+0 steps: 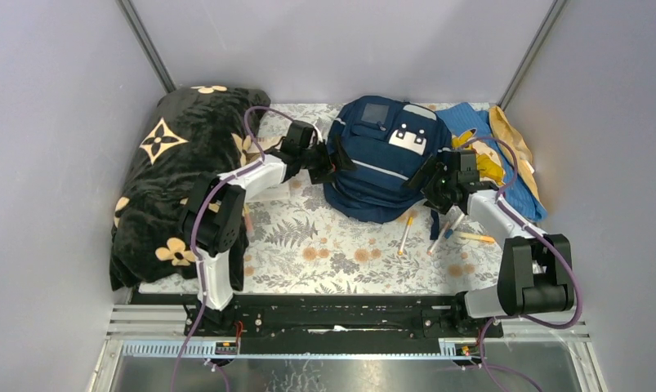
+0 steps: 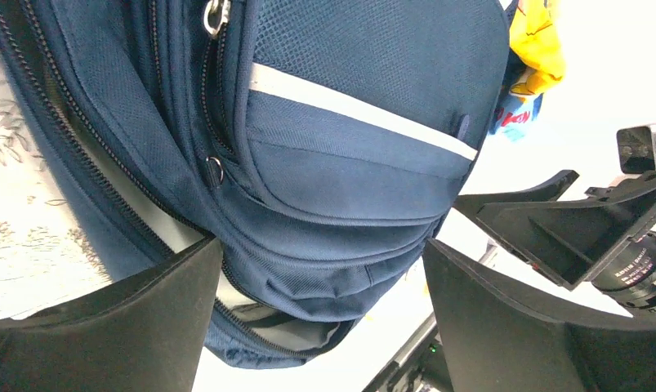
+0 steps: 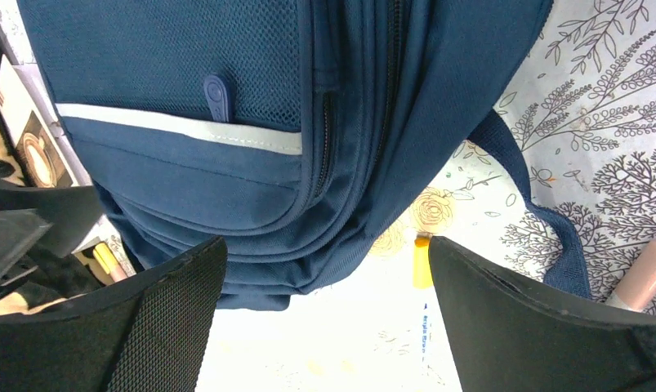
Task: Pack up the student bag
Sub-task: Adjust the student bag at the center of the board, then pick up the book from the center of the board.
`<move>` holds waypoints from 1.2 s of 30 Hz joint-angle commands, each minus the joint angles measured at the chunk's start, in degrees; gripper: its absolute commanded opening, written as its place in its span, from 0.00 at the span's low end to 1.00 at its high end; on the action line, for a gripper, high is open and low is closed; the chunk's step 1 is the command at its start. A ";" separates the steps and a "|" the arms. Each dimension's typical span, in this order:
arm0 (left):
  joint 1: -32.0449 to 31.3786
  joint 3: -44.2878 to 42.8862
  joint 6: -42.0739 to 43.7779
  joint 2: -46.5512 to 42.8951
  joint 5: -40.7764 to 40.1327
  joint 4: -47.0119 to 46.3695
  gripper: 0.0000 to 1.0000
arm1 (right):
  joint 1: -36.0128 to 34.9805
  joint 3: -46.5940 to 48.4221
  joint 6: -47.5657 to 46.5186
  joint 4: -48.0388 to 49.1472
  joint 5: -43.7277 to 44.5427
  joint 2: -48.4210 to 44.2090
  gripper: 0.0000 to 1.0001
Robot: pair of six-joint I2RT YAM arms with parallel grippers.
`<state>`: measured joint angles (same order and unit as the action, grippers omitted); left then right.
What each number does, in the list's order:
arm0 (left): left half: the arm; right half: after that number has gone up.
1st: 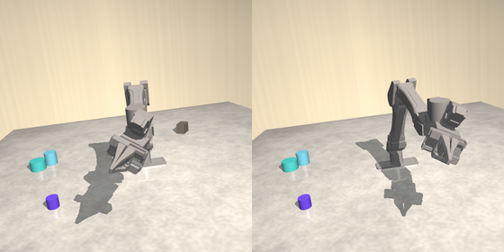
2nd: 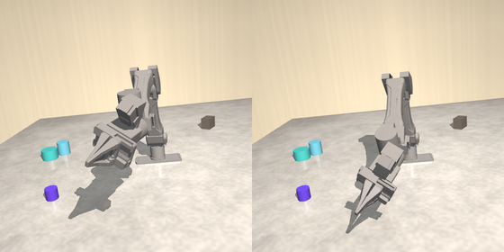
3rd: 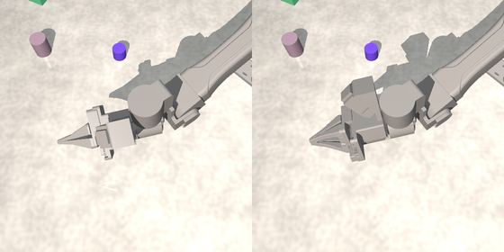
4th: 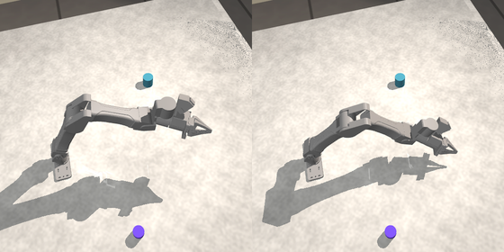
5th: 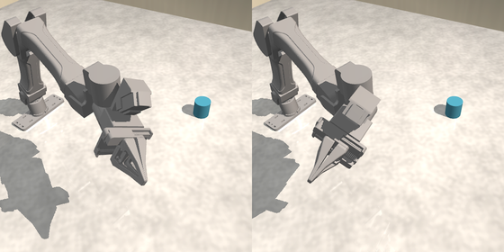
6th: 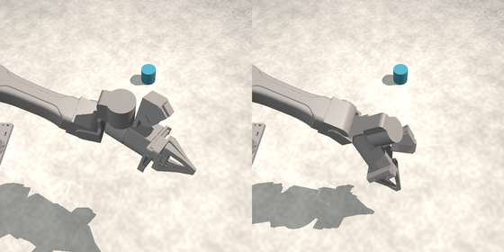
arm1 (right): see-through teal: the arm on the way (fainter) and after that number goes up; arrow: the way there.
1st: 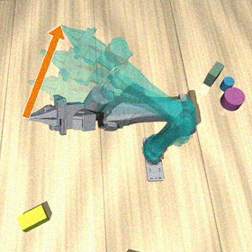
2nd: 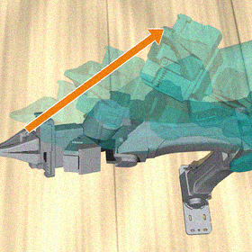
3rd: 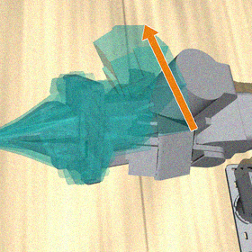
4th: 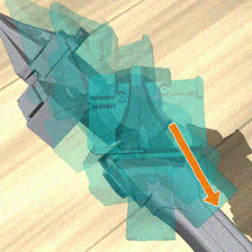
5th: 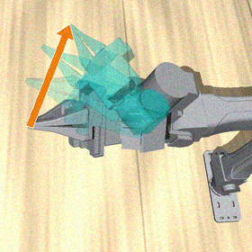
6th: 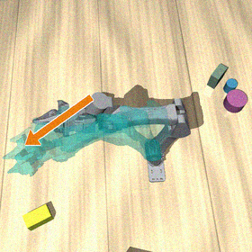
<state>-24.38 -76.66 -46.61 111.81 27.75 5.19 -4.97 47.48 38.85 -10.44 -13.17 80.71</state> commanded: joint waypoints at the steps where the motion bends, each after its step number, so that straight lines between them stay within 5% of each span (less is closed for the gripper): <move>1: -0.05 -3.10 4.39 -5.02 -4.00 1.69 0.99 | 0.16 -0.27 -1.41 0.38 0.25 -2.91 1.00; 8: -0.05 -2.60 13.98 -15.00 -27.23 13.77 0.99 | -1.84 1.16 -2.98 0.11 7.04 -9.48 0.99; 13: -0.21 -2.90 18.55 -13.13 -46.54 20.51 0.99 | -8.09 2.87 -3.94 0.74 12.19 -12.06 0.99; 25: -2.16 -2.89 21.68 -0.62 -68.67 23.66 0.97 | -14.76 4.11 -1.81 5.88 7.21 -7.67 0.99; 36: -5.31 -6.23 25.83 6.41 -76.60 24.08 0.75 | -14.76 3.90 0.23 6.27 5.72 -6.07 0.98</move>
<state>-28.73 -80.14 -22.31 117.73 -42.83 28.38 -19.66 50.19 38.28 -5.82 -6.59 73.58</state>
